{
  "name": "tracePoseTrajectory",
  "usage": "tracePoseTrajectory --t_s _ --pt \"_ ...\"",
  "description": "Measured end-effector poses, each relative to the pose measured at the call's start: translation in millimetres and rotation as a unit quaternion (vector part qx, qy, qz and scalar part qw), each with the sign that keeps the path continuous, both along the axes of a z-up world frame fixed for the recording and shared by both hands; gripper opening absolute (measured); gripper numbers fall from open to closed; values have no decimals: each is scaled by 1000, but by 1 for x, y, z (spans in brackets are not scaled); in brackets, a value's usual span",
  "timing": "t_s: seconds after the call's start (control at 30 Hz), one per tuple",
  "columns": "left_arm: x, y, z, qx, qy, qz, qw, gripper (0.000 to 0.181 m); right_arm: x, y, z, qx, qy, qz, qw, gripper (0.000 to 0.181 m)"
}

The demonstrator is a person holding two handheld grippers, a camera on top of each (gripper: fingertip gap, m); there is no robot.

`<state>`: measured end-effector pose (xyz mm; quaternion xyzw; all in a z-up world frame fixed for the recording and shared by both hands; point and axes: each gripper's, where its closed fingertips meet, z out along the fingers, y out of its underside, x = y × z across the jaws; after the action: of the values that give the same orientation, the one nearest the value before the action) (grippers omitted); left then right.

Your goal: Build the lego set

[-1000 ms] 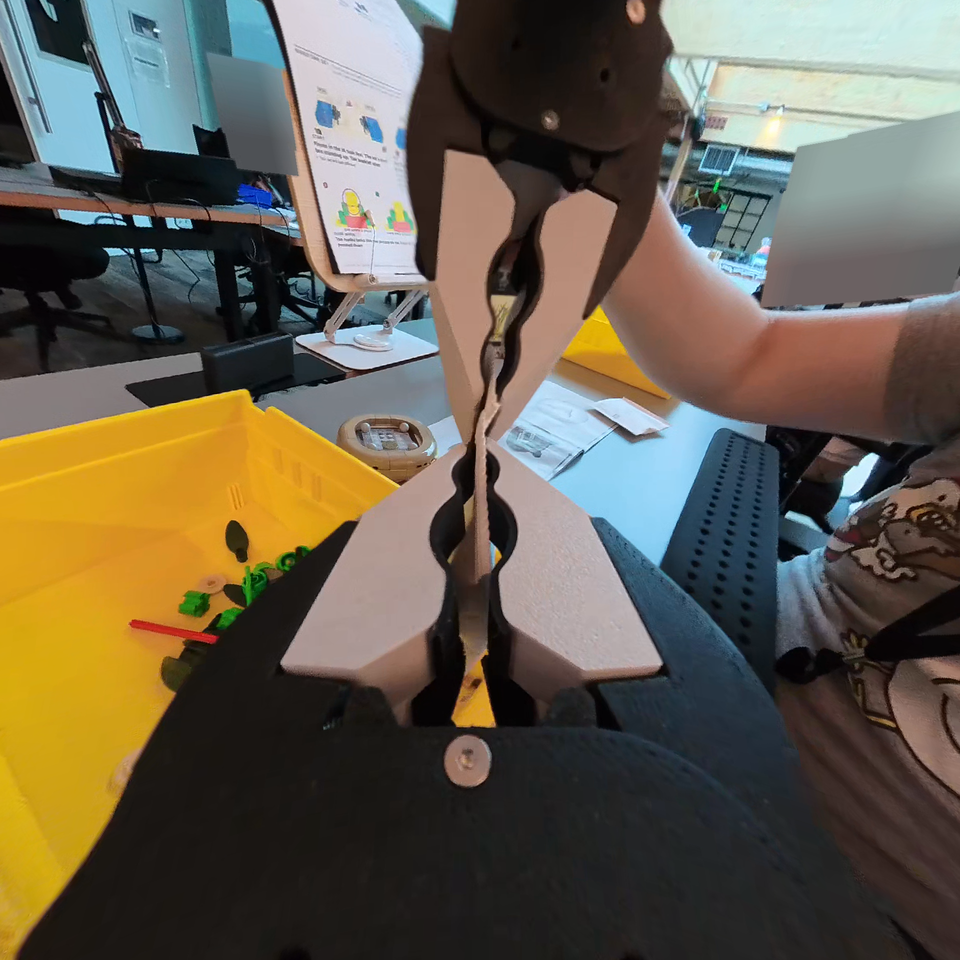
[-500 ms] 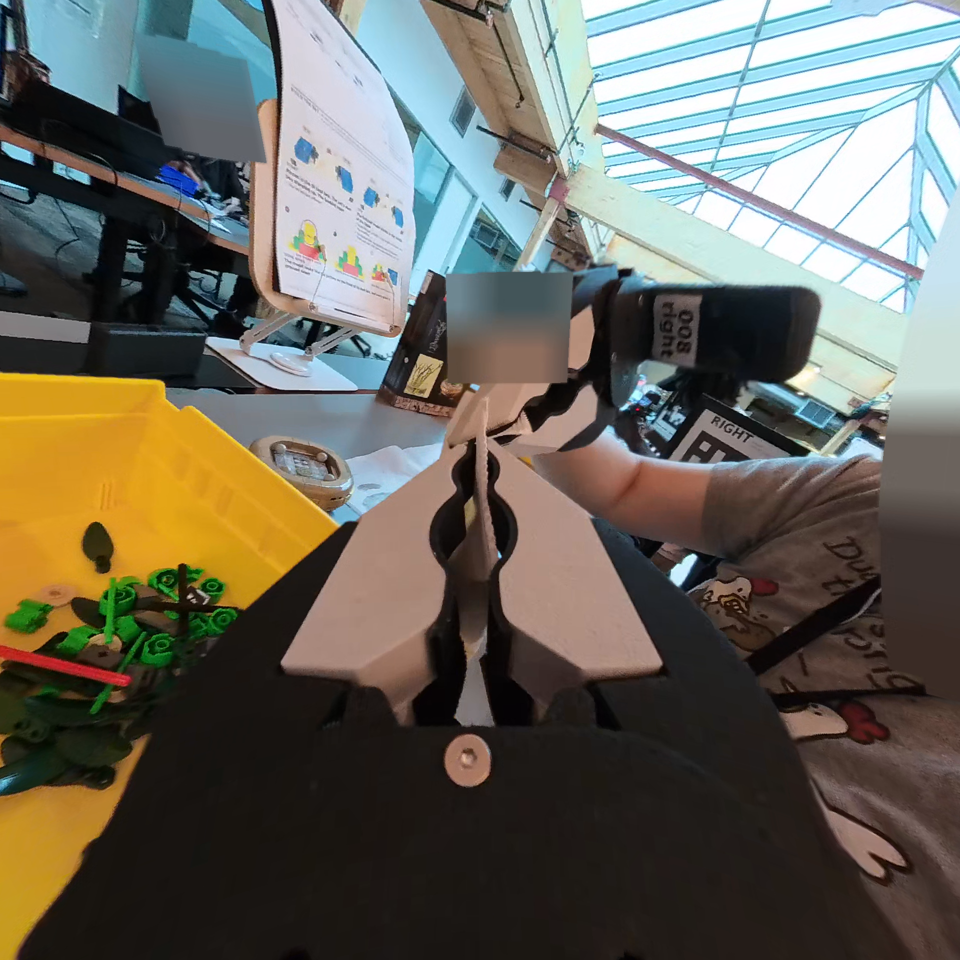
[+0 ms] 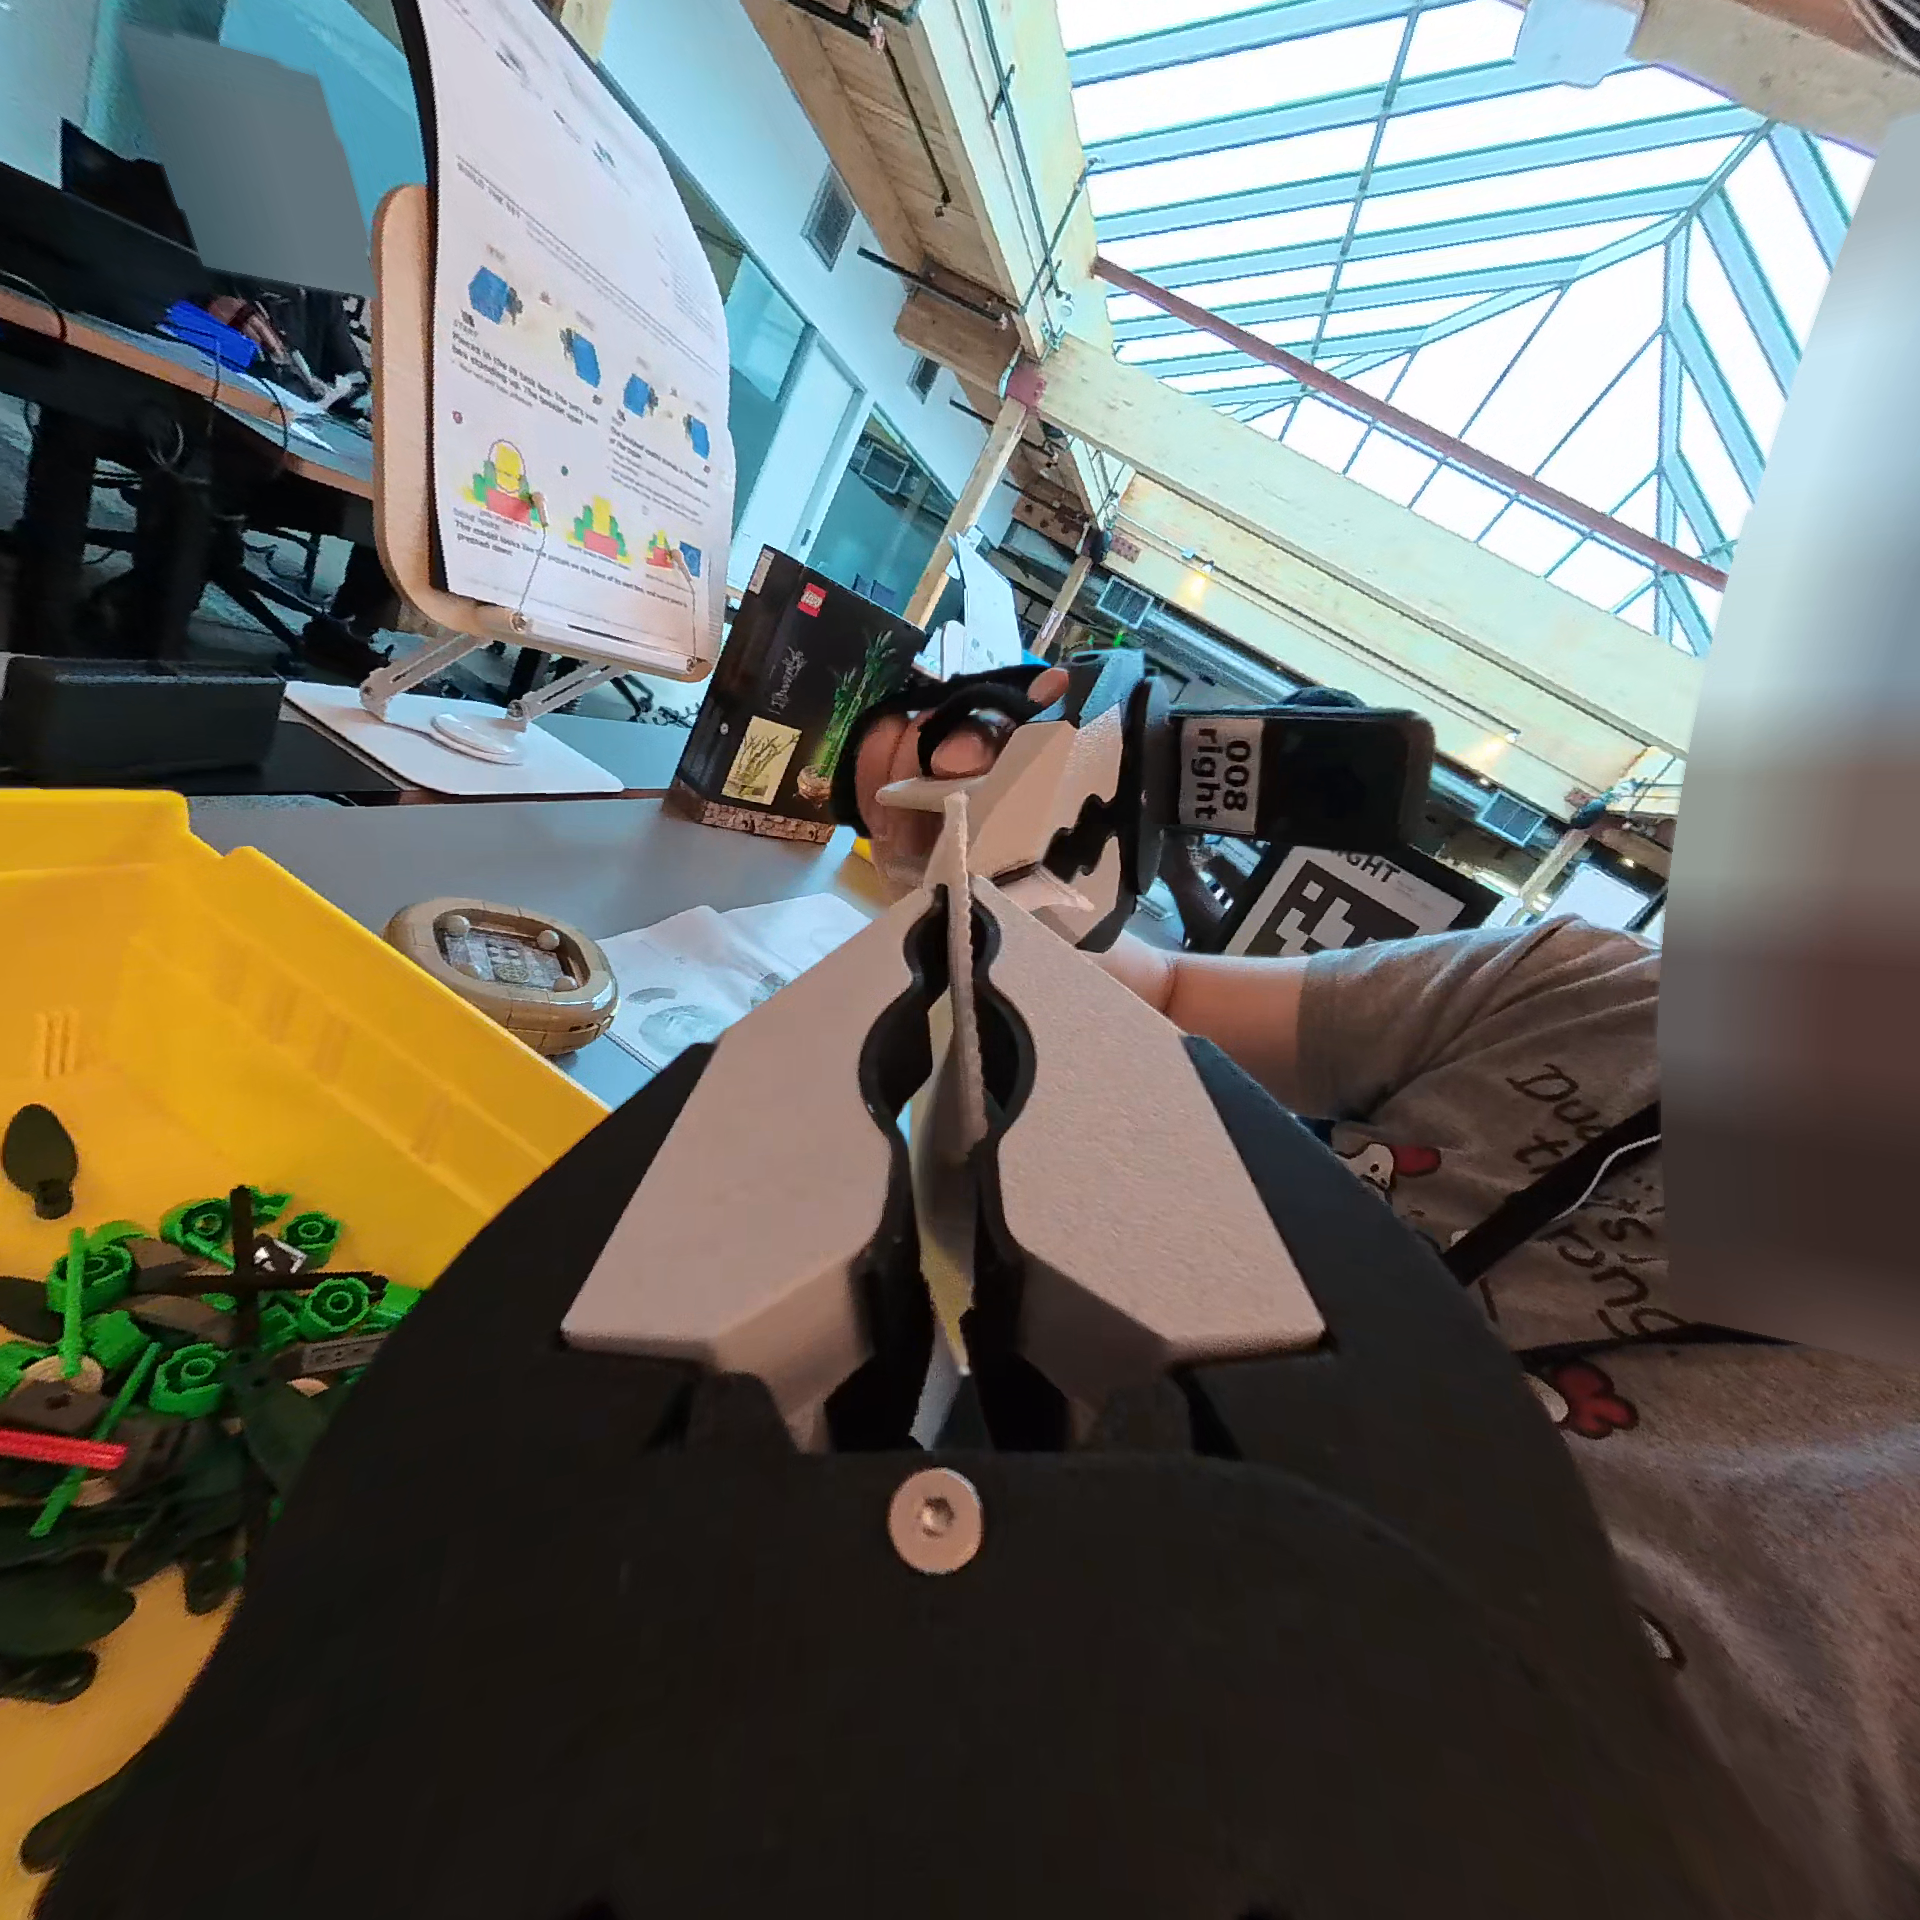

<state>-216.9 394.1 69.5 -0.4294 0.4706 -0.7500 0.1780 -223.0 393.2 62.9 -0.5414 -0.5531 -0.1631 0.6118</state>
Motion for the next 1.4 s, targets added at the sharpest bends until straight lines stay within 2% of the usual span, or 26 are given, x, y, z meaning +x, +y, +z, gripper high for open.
tracePoseTrajectory --t_s 0.03,0.23,0.37,0.47,0.53,0.6,0.67,0.9,1.03,1.17,1.27,1.4 --pt "-1 -1 1 2 -1 0 1000 0 -1 -1 1 -1 15 4 1000 0" --pt "1 2 3 -3 -8 3 1000 0 1 1 4 3 74 5 997 0" --pt "2 5 -4 -12 -24 12 1000 0 6 8 -5 -17 86 -8 996 0" --pt "1 3 -13 -13 -22 12 1000 15 13 13 -6 -24 111 -25 993 0" --pt "5 2 -23 18 -8 32 999 22 13 13 -10 -42 126 -23 991 0" --pt "10 4 -27 38 -4 54 998 13 16 15 -12 -45 129 -28 990 0" --pt "10 3 -28 25 10 41 999 11 16 14 -14 -54 134 -23 989 0" --pt "13 3 -35 23 33 33 999 11 18 12 -21 -169 116 -11 979 0" --pt "12 -3 -39 41 50 19 998 11 14 6 -24 -233 80 6 969 0" --pt "13 -6 -43 70 66 17 995 10 8 1 -32 -307 56 1 950 8" --pt "12 -9 -44 86 68 15 994 10 9 1 -31 -324 43 -7 945 1" --pt "12 -8 -44 90 66 19 994 10 11 1 -33 -344 40 -16 938 0"
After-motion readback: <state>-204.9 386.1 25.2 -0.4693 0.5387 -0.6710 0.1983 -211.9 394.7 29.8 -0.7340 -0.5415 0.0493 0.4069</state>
